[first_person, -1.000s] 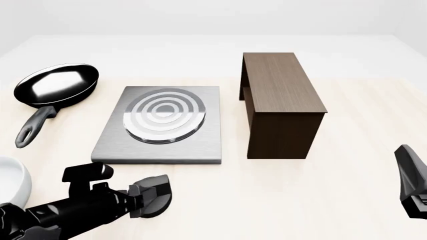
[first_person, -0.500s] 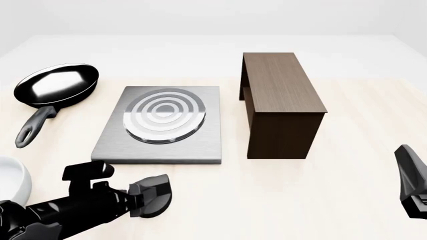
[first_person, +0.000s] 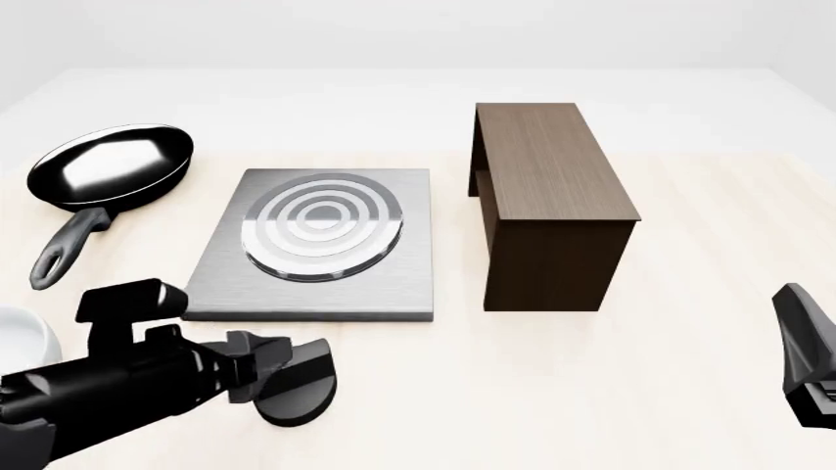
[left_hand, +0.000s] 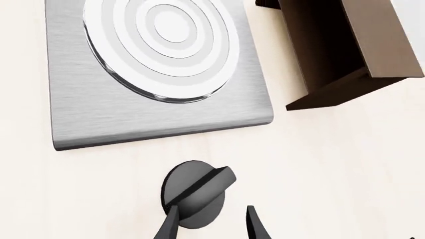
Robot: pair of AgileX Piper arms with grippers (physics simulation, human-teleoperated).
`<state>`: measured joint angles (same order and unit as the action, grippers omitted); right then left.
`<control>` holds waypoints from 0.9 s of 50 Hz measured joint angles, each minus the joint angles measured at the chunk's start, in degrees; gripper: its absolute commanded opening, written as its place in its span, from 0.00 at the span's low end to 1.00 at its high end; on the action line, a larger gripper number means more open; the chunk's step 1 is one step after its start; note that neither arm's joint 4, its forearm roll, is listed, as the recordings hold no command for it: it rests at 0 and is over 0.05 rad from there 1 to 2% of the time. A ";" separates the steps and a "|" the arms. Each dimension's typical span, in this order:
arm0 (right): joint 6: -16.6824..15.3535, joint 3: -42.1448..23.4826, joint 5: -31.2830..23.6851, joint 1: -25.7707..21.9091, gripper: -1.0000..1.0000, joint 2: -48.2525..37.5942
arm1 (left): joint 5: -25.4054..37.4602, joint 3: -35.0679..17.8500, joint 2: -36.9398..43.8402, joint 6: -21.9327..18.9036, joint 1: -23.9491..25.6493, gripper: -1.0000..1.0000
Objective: Turn on the stove.
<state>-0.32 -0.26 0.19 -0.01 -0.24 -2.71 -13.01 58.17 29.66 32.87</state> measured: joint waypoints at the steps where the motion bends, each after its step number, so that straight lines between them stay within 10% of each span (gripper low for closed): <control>1: 0.00 0.00 0.00 0.00 1.00 0.00 | 1.30 -0.51 -1.15 -0.15 -0.07 1.00; 45: 0.00 0.00 0.00 0.00 1.00 0.00 | 30.01 -21.88 -21.22 -14.24 -16.58 1.00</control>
<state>-0.32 -0.26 0.20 -0.01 -0.24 27.31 -34.89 36.96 15.41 16.28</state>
